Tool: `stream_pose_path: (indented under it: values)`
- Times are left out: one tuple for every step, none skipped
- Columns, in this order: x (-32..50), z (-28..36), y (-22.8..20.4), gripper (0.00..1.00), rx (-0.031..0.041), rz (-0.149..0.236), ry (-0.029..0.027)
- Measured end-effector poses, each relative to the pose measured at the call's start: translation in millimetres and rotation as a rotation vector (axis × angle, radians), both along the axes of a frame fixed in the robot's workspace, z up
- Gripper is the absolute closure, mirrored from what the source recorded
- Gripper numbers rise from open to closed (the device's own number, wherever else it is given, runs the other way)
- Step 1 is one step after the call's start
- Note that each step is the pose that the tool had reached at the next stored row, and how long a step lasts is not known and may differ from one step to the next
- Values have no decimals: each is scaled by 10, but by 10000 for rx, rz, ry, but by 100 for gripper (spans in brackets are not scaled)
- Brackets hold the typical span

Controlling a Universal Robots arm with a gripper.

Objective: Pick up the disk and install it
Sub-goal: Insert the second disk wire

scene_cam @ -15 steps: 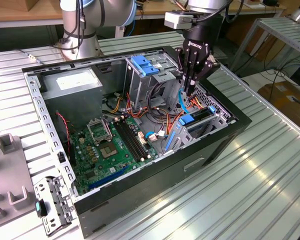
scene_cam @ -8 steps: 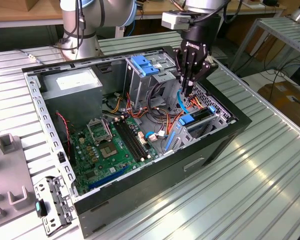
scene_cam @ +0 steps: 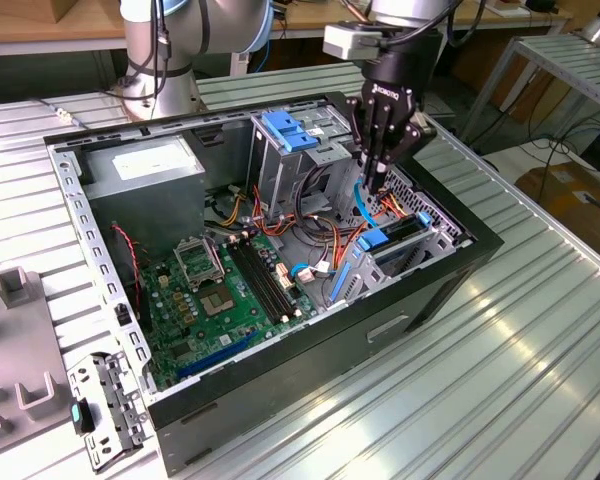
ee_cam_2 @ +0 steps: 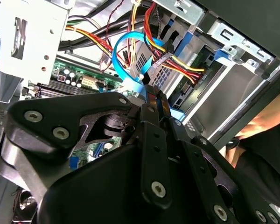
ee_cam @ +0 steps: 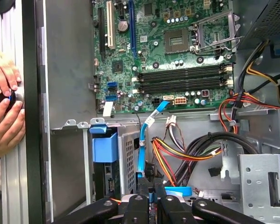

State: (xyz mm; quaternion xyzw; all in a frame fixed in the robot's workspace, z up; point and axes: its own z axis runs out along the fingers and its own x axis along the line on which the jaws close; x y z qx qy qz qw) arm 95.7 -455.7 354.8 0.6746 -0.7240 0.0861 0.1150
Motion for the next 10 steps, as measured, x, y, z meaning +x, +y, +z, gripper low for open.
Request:
stream_pose_path:
  values:
    - [0, 0, -2, 84, -1, 0, 1]
    - [0, 0, -2, 84, -1, 0, 1]
    - [0, 0, -2, 84, -1, 0, 0]
    - [0, 0, -3, 84, -1, 0, 0]
    - [0, 0, -3, 84, 0, 0, 0]
    - [0, 0, -6, 84, 0, 0, 0]
    - [0, 0, -8, 84, 0, 0, 1]
    - [0, 0, -14, 84, -1, 0, 1]
    - [0, 0, -18, 84, 0, 0, 0]
    - [0, 0, -19, 84, 0, 0, 0]
